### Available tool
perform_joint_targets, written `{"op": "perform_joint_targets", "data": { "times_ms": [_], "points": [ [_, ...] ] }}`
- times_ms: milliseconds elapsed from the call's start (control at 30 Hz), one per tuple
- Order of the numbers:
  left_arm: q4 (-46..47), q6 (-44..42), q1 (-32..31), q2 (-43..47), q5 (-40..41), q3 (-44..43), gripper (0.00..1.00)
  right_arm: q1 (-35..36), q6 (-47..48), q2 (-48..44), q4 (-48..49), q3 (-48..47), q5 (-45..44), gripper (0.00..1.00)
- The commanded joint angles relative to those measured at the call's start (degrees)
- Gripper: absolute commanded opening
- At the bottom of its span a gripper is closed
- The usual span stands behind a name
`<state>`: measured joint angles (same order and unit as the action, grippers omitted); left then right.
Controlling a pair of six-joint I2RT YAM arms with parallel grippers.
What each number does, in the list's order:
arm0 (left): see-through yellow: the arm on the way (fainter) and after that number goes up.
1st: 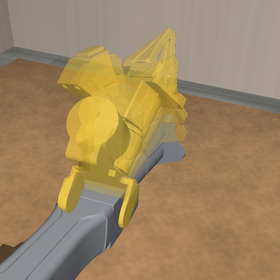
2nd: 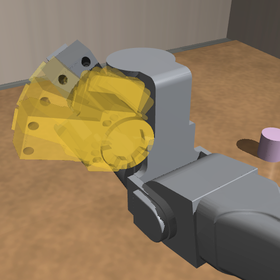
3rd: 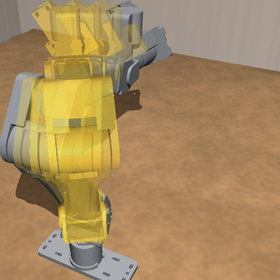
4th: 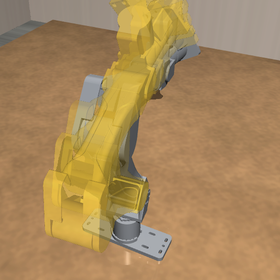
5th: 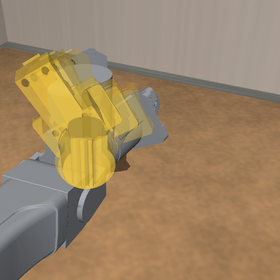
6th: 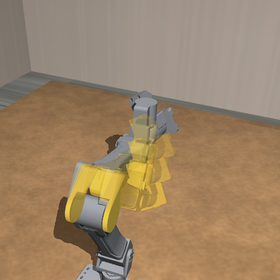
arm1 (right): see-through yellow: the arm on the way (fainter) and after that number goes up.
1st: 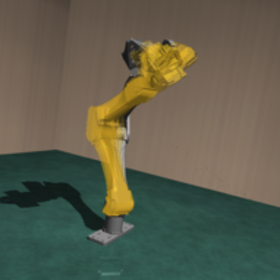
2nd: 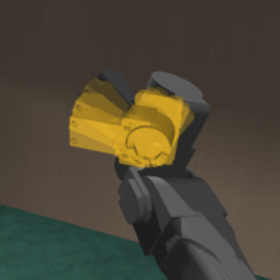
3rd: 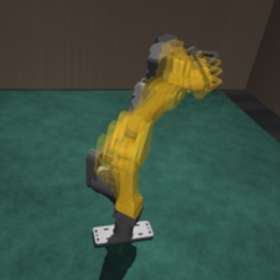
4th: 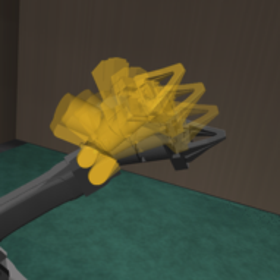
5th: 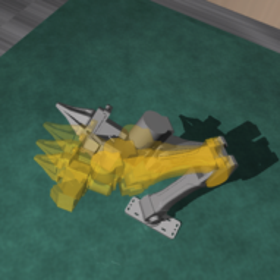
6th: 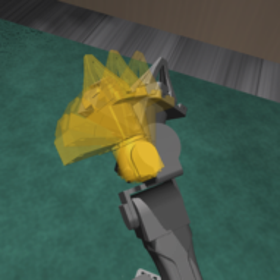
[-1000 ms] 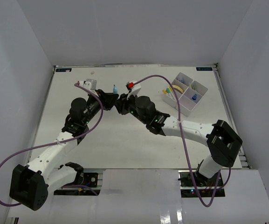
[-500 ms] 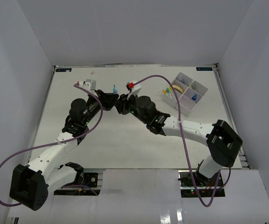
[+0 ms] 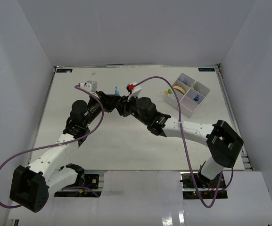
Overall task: Sort the stationery into containers
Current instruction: Pick up the pen from the center of the board.
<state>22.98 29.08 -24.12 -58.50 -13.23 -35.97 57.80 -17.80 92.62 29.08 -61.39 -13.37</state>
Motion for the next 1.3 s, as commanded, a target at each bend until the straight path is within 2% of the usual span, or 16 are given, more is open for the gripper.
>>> {"op": "perform_joint_targets", "data": {
  "times_ms": [0,100,167,267,333,500,533,600,633,700,733,767,1000,1100,1267],
  "points": [
    [-1.54,1.51,-1.46,0.23,-8.21,1.34,0.00,0.12,0.05,-0.42,9.50,-3.57,-0.87,0.35],
    [-1.54,1.68,-1.46,0.32,-8.65,1.25,0.01,-0.14,0.49,-1.21,9.77,-2.69,-1.75,0.26],
    [-1.62,1.68,-1.46,0.23,-8.83,1.25,0.08,-0.41,0.40,-1.83,10.21,-1.90,-2.01,0.17],
    [-2.41,1.51,-1.46,0.05,-8.56,1.07,0.17,-0.93,0.23,-3.32,10.38,-0.23,-2.37,0.10],
    [-2.85,1.24,-1.46,-0.04,-8.21,0.72,0.25,-1.64,-0.21,-4.46,10.47,1.26,-2.54,0.08],
    [-4.35,0.54,-1.46,0.05,-7.25,0.20,0.38,-3.13,-1.01,-6.92,10.38,4.43,-3.16,0.08],
    [-4.87,0.19,-1.46,0.23,-6.64,0.11,0.48,-3.39,-0.92,-7.36,10.38,5.82,-3.59,0.08],
    [-5.58,0.10,-1.46,1.10,-5.93,-0.07,0.61,-4.10,-0.74,-9.03,10.38,7.68,-4.30,0.08],
    [-6.10,-0.77,-1.46,1.54,-4.97,-0.24,0.70,-4.45,-0.83,-9.64,10.38,9.69,-4.82,0.08],
    [-7.16,-1.83,-1.37,2.68,-3.21,-0.77,0.82,-5.33,-0.92,-11.49,10.30,11.98,-6.05,0.08],
    [-8.55,-2.62,-1.28,2.95,-1.11,-1.38,0.92,-6.29,-1.18,-12.19,10.29,14.17,-6.84,0.08],
    [-9.18,-2.97,-1.37,3.21,-0.13,-1.56,0.96,-6.73,-1.44,-13.59,10.29,15.41,-6.94,0.08],
    [-17.96,-6.22,-1.37,-0.29,7.43,-6.65,0.98,-10.42,1.79,-22.03,8.10,23.41,-9.40,0.08],
    [-29.52,-6.58,-1.37,-7.13,11.64,-12.80,0.98,-11.57,3.56,-26.16,6.52,26.31,-9.49,0.08],
    [-44.75,-3.25,-0.93,-24.44,19.73,-24.22,0.98,-13.33,7.51,-32.22,6.52,30.27,-9.49,0.08]
  ]
}}
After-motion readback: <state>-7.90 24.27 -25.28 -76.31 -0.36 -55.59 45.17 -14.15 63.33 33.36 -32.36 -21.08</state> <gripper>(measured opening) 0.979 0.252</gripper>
